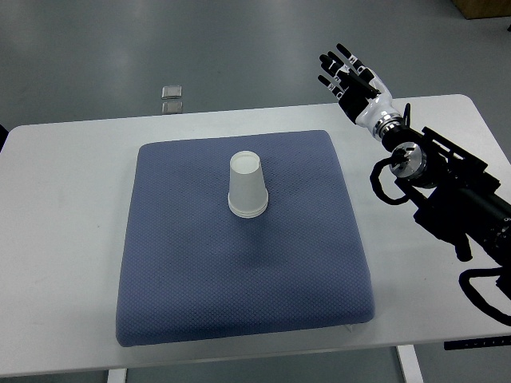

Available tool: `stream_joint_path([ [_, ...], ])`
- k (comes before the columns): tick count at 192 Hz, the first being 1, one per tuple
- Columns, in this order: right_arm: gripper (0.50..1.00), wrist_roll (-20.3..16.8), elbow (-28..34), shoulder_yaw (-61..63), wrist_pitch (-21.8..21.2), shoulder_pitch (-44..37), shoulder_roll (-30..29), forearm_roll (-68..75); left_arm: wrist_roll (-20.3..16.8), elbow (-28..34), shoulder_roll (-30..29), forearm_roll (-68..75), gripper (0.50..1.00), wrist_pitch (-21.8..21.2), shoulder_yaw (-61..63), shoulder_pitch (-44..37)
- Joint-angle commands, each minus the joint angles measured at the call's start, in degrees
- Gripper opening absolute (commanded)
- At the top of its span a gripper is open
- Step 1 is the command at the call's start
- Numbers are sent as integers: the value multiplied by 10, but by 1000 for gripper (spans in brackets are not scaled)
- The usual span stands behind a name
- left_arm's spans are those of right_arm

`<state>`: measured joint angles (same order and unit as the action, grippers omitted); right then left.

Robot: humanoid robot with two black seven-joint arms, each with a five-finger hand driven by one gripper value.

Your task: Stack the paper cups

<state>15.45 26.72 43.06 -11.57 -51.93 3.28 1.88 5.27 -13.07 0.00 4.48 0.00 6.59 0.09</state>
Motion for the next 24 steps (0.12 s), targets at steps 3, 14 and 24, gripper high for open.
stream_joint_path([
  [3,917,1,0,2,1,9,-1,1,0,-1,0,0,1000,0,0,0],
  [14,917,0,-1,2,1,11,-1,0,0,-2,0,0,1000,0,1,0],
  [24,917,1,0,2,0,12,-2,1,0,-2,0,0,1000,0,0,0],
])
